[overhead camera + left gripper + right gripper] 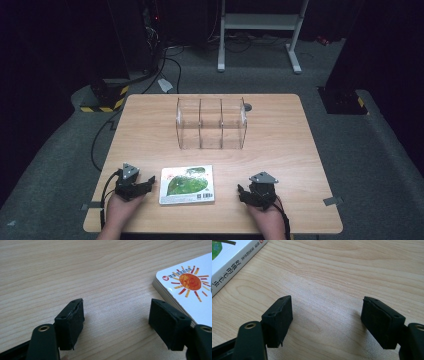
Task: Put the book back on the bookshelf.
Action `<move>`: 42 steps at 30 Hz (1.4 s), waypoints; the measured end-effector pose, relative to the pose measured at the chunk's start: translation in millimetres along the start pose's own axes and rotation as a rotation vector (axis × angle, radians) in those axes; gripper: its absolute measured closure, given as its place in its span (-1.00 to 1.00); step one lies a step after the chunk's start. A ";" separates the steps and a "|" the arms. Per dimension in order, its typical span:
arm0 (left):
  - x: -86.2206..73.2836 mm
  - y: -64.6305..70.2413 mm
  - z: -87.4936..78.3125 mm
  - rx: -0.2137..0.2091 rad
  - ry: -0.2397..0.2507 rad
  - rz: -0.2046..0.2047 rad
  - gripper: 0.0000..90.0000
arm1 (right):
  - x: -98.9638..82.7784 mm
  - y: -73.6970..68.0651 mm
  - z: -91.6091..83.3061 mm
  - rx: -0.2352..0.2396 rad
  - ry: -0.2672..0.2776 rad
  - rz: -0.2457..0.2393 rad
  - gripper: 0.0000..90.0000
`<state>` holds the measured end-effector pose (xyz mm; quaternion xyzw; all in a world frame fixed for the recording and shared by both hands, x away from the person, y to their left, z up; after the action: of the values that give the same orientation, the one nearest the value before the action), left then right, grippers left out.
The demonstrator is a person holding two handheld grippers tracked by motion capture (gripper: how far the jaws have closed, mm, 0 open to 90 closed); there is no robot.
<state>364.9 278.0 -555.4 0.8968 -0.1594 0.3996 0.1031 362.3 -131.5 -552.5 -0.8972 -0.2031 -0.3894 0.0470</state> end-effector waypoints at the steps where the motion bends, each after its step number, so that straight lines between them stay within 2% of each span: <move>1: 0.0 0.0 0.0 0.000 0.000 0.000 -0.38 | 0.0 0.0 0.0 0.000 0.000 0.000 -0.44; 10: 2.9 -0.6 3.8 0.015 -0.005 -0.009 -0.49 | -0.4 0.1 -0.4 0.004 0.000 -0.004 -0.44; 16: 4.5 -0.4 5.1 0.023 -0.003 -0.020 -0.48 | -1.1 0.2 -1.1 0.007 0.001 -0.004 -0.44; 17: 4.5 -0.2 4.8 0.019 0.000 -0.016 -0.36 | -1.2 0.1 -1.3 0.005 0.001 -0.002 -0.43; 18: 4.3 0.2 4.2 0.011 0.004 -0.003 -0.33 | -1.3 0.1 -1.5 0.005 0.001 -0.002 -0.43; 23: 3.8 1.0 3.9 0.006 0.006 -0.006 -0.29 | -1.5 1.5 -2.3 0.012 0.007 0.004 -0.38; 27: 4.5 1.3 3.4 -0.003 0.004 0.006 -0.21 | -1.5 0.7 -4.1 0.035 0.009 -0.002 -0.35; 30: 6.5 3.5 0.2 -0.026 0.010 -0.005 -0.17 | -0.7 -2.0 -6.7 0.045 0.030 -0.017 -0.31; 31: 6.9 4.8 -1.4 -0.029 0.013 0.004 -0.15 | 0.3 -2.8 -6.9 0.051 0.030 -0.011 -0.30; 32: 7.6 6.2 -2.7 -0.037 0.021 -0.004 -0.15 | 1.3 -3.7 -7.6 0.057 0.034 -0.002 -0.29; 33: 8.3 6.3 -3.7 -0.052 0.025 -0.008 -0.13 | 2.3 -4.1 -8.0 0.057 0.043 -0.004 -0.29; 34: 9.5 7.7 -5.9 -0.085 0.030 -0.026 -0.11 | 4.0 -7.0 -9.7 0.054 0.056 0.000 -0.29; 35: 9.5 7.7 -5.9 -0.085 0.030 -0.026 -0.11 | 4.0 -7.0 -9.7 0.054 0.056 0.000 -0.29; 36: 10.2 10.1 -6.9 -0.095 0.029 -0.018 -0.13 | 6.9 -10.9 -11.3 0.049 0.066 -0.020 -0.29; 38: 12.6 12.8 -8.4 -0.087 0.020 0.014 -0.14 | 8.3 -12.9 -12.3 0.048 0.073 -0.024 -0.27; 42: 17.5 17.8 -12.4 -0.111 0.043 0.008 -0.13 | 12.8 -20.2 -13.6 0.065 0.086 -0.031 -0.25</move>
<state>360.9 261.8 -533.1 0.8803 -0.1828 0.4096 0.1543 352.8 -112.1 -535.3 -0.8744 -0.2272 -0.4215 0.0789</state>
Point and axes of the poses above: each handheld gripper's, and its own axes: z roughly forward along the jaws, x roughly out of its top, y roughly to its right, the point moved 4 cm from there along z, roughly forward along the jaws, and after that the axes turned 5 degrees about -x, right-handed, at the moved point
